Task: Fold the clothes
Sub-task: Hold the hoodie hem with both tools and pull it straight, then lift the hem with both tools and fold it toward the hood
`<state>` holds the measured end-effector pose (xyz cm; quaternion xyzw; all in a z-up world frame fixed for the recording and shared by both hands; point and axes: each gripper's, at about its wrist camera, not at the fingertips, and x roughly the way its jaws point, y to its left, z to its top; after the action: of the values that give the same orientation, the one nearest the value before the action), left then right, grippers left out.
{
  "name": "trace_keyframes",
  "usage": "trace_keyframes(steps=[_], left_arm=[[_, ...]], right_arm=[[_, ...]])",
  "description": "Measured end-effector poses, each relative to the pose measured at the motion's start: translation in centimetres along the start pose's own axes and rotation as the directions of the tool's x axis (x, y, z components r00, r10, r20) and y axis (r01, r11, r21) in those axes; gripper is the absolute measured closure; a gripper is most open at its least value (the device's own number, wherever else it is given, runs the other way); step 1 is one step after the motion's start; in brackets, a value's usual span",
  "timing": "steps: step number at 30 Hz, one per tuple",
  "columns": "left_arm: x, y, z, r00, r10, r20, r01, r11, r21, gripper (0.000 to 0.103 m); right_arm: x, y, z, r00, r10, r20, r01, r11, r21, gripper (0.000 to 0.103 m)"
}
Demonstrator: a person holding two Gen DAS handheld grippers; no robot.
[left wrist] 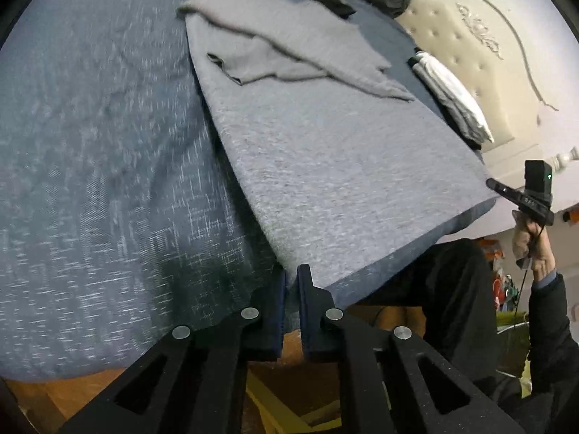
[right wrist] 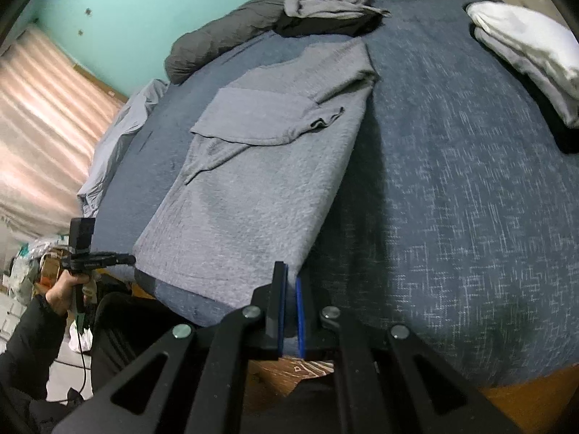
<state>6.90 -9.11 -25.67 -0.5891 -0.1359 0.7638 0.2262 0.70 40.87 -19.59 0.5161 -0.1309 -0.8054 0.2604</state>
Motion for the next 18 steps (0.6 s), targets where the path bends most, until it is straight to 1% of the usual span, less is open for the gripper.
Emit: trace_keyframes(steps=[6,13,18], left_arm=[[-3.5,0.9,-0.1,0.999,0.008,0.04,-0.01,0.999,0.034,0.098],[-5.5,1.8,-0.3,0.999,0.003,0.049,-0.005,0.999,0.051,0.098],[-6.1,1.2,-0.4,0.998,-0.005,0.062,0.001,0.998,0.062,0.098]], right_arm=[[-1.3,1.4,-0.8,1.0,0.026,0.015,-0.026,0.999,-0.045,0.099],[-1.9,2.4,-2.1,0.999,0.054,0.008,-0.053,0.996,-0.078,0.099],[-1.8,2.7,-2.5,0.998,0.06,-0.003,-0.06,0.994,-0.088,0.099]])
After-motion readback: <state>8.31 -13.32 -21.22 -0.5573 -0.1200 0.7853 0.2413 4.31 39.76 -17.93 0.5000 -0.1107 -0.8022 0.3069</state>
